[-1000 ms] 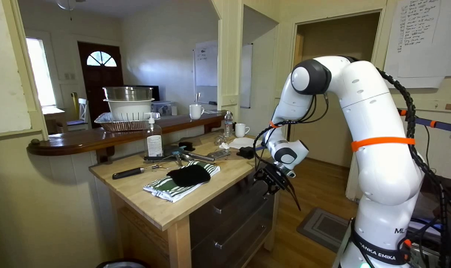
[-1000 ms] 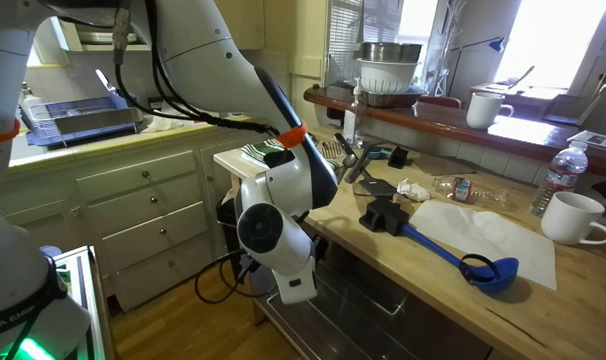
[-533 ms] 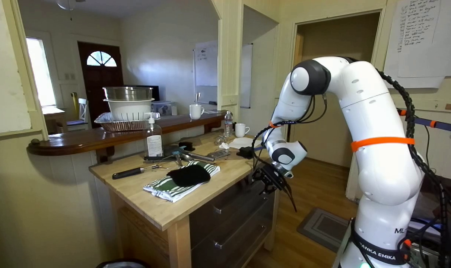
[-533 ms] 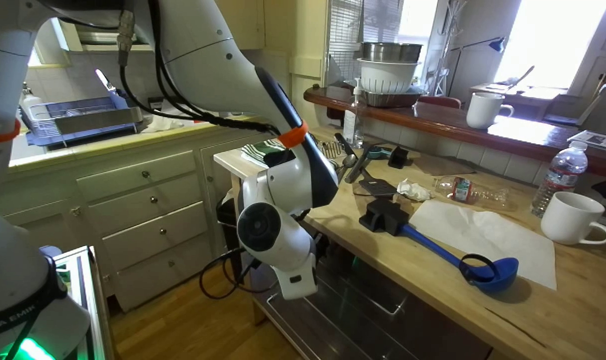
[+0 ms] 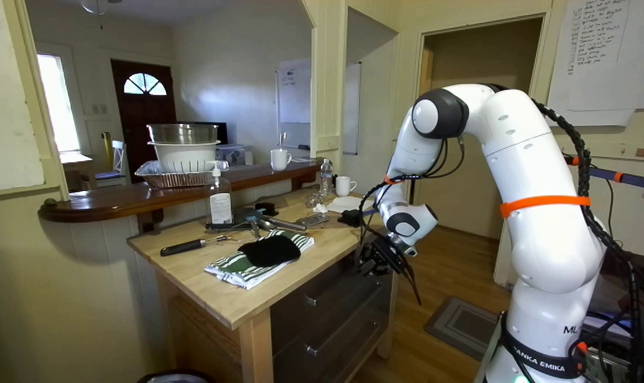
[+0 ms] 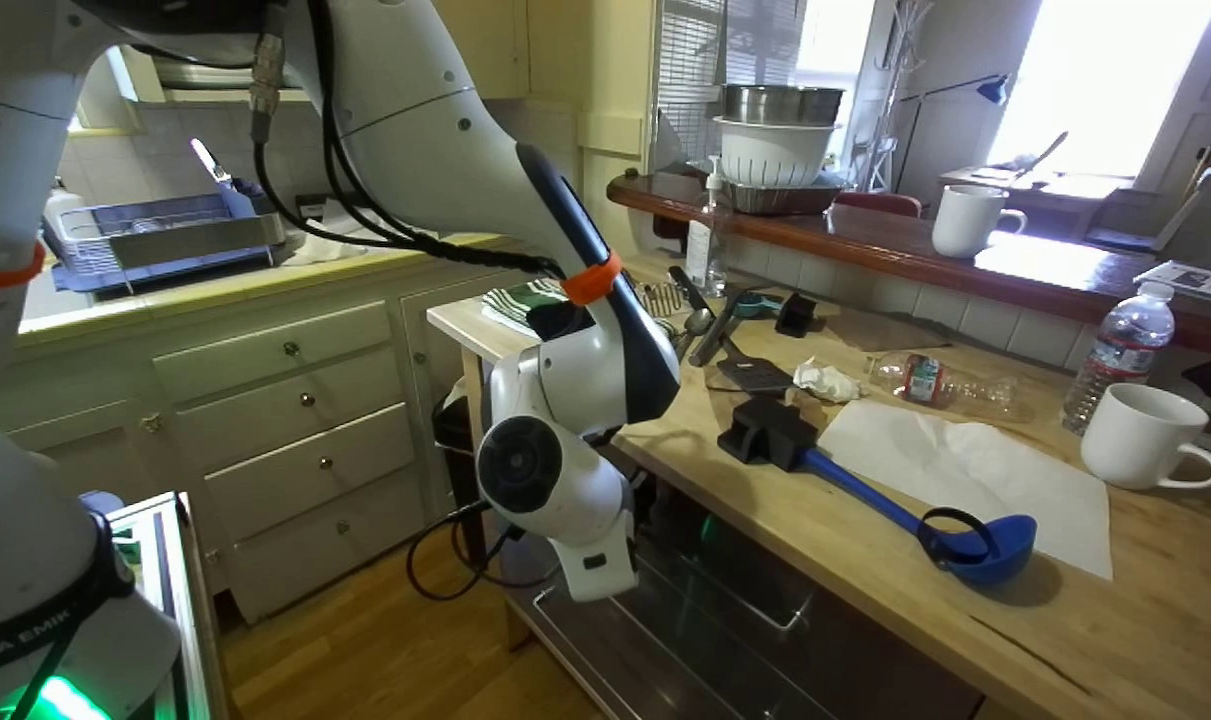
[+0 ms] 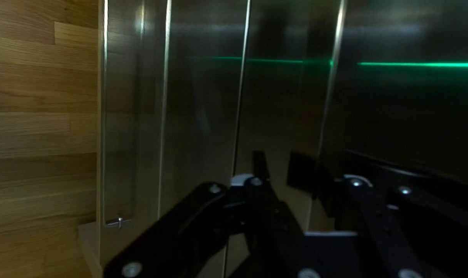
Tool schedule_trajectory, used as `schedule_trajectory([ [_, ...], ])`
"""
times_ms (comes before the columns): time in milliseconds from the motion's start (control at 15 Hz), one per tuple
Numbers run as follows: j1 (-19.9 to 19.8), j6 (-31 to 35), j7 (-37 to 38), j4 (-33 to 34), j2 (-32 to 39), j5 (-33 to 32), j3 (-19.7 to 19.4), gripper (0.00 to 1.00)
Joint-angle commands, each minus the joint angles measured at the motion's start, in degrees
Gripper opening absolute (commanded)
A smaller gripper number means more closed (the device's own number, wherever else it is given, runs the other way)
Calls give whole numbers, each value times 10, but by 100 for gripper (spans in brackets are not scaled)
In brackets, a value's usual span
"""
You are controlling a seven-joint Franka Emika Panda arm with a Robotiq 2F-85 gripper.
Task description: Open the drawer
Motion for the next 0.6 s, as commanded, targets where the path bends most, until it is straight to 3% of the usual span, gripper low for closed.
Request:
schedule_trajectory([
  [0,-1,-19,-18,3,20,9,-4,4],
  [67,0,-19,-16,0,17,3,-4,1],
  [533,10,1,16,-71,-29,-75,-7,5],
])
